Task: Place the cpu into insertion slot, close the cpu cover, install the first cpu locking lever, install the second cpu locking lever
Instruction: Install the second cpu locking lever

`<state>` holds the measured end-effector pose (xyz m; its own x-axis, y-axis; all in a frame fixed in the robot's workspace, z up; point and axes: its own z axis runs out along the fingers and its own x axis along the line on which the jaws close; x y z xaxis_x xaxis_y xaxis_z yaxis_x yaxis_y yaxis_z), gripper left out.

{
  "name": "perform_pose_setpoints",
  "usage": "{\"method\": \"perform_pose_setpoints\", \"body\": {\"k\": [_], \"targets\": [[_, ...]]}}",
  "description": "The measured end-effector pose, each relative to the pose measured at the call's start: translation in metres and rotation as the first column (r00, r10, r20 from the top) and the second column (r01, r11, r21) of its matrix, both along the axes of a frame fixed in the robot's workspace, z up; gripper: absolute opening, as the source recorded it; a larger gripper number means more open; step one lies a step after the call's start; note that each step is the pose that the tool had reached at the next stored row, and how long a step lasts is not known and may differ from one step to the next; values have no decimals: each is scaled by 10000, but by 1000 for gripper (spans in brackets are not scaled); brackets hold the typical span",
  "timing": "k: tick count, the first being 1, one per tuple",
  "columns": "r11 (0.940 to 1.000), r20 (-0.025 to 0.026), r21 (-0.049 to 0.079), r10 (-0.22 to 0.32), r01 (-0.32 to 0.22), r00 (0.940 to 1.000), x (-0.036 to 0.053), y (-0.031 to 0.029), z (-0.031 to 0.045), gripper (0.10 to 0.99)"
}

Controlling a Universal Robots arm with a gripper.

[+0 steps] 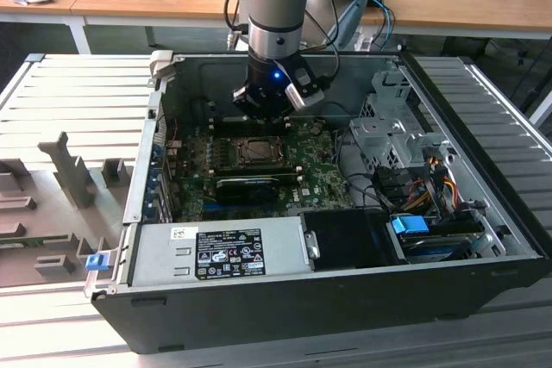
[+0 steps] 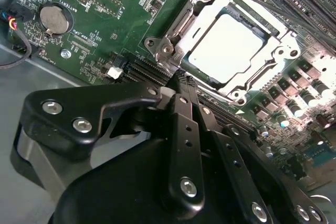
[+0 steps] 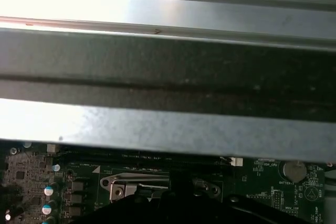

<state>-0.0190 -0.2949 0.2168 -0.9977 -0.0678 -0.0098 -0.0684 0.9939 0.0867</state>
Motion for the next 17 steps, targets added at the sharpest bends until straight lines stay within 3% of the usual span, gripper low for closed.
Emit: {"method": "perform_pose_setpoints", "body": {"k": [17], "targets": [[10000, -1, -2, 0, 0, 10000, 0, -66, 15, 106]]}}
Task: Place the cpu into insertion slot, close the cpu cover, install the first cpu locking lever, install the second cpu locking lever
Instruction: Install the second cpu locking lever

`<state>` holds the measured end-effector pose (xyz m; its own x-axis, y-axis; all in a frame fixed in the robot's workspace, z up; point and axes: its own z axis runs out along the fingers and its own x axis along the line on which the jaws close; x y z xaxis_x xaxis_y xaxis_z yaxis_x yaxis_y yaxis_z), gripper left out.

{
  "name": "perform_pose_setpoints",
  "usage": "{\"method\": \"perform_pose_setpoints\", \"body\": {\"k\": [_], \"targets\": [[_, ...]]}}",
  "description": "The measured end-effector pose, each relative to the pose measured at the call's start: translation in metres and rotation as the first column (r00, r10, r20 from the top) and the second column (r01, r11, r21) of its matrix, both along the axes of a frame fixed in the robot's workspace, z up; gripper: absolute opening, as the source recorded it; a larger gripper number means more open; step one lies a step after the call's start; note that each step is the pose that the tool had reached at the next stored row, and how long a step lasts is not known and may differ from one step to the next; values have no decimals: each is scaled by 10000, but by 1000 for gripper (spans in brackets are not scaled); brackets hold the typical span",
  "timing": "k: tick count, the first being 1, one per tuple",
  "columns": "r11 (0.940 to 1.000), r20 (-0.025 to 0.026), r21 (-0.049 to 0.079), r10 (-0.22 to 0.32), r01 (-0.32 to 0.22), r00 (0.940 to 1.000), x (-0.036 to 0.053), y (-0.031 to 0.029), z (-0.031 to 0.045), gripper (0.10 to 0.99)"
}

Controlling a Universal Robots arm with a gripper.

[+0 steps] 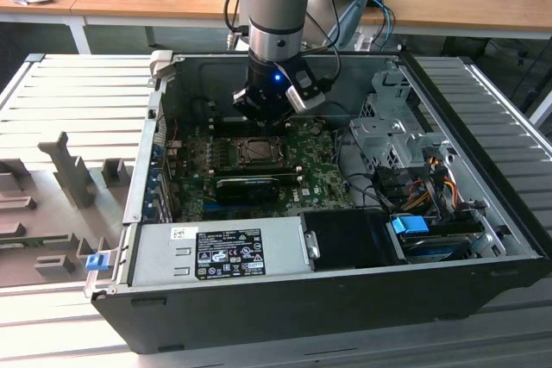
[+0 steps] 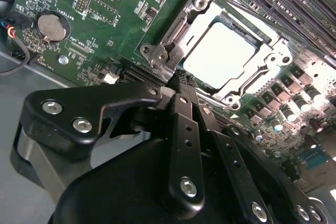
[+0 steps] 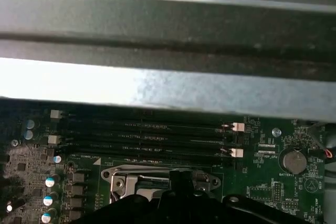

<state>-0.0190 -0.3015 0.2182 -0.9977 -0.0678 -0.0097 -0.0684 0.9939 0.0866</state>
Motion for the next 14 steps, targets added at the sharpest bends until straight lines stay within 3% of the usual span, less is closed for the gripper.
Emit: {"method": "perform_pose_setpoints", "body": {"k": [5, 14], "targets": [[10000, 1, 2, 0, 0, 10000, 0, 0, 58, 106], [10000, 0, 2, 0, 0, 10000, 0, -50, 62, 106]]}}
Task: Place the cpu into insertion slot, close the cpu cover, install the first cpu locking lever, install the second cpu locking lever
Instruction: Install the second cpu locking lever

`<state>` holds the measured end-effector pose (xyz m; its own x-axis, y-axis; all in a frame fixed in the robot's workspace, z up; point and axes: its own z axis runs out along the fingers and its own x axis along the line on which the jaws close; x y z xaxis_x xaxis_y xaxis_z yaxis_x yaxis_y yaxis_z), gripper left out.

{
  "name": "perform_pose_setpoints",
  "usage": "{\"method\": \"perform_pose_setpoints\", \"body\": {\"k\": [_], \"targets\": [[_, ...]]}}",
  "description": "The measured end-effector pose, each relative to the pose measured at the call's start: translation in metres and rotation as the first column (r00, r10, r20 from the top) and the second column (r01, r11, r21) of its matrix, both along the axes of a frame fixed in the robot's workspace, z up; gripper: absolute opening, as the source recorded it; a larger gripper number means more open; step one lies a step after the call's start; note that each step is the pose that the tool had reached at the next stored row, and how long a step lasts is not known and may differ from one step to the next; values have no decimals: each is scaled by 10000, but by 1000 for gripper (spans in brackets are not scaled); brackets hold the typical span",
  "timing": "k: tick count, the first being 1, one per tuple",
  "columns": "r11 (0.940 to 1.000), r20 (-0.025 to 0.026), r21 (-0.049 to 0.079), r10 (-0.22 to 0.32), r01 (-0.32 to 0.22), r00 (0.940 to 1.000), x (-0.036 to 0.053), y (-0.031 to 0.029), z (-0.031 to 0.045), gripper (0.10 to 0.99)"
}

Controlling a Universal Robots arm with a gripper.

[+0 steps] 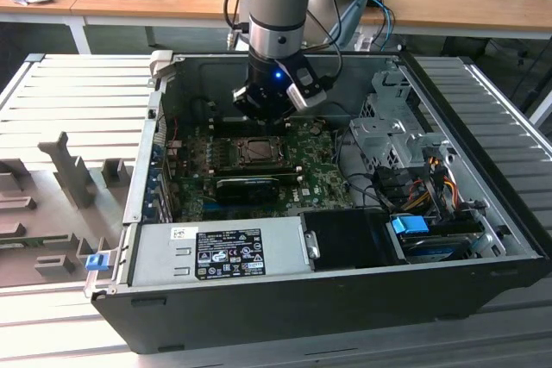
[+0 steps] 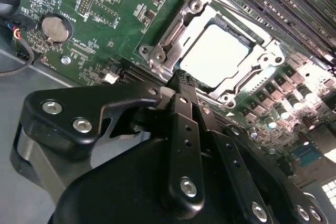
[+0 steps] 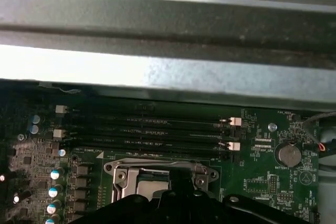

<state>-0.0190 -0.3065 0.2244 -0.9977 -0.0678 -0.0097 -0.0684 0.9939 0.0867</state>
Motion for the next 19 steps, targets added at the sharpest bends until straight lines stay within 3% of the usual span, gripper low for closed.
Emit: {"method": "perform_pose_setpoints", "body": {"k": [15, 19], "targets": [[10000, 0, -4, -2, 2, 10000, -1, -109, 1, 106], [10000, -1, -10, -1, 1, 10000, 0, -111, 81, 106]]}}
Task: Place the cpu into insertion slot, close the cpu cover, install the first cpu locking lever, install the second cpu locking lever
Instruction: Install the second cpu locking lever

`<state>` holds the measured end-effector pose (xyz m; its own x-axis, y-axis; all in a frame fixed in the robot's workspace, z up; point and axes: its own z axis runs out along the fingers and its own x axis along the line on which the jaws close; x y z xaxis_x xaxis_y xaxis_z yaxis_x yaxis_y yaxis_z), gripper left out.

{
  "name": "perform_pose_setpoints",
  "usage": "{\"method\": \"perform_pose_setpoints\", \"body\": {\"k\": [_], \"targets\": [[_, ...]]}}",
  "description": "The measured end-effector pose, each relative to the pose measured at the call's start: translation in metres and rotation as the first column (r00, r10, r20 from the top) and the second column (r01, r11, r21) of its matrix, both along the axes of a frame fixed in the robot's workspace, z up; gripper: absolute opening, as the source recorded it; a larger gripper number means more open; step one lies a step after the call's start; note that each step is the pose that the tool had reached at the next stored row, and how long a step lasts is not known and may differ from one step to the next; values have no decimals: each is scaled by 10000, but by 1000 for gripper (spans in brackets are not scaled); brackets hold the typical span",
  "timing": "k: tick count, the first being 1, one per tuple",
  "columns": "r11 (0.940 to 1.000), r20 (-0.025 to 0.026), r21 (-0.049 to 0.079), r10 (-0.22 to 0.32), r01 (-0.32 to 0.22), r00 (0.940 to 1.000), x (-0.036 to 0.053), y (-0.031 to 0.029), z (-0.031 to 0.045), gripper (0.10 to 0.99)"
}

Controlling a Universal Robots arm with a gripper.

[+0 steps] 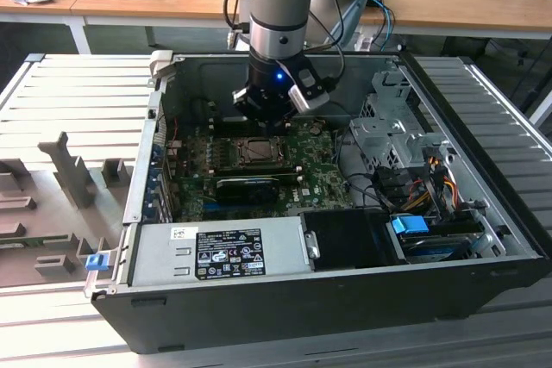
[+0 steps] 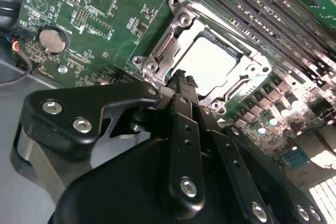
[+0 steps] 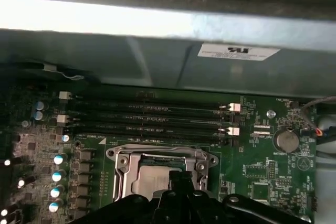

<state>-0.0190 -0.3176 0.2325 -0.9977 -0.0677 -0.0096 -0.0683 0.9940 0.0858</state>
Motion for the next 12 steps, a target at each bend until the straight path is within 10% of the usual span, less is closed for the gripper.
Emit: {"method": "perform_pose_setpoints", "body": {"k": [12], "targets": [[10000, -2, 0, 0, 0, 10000, 0, -80, 67, 106]]}}
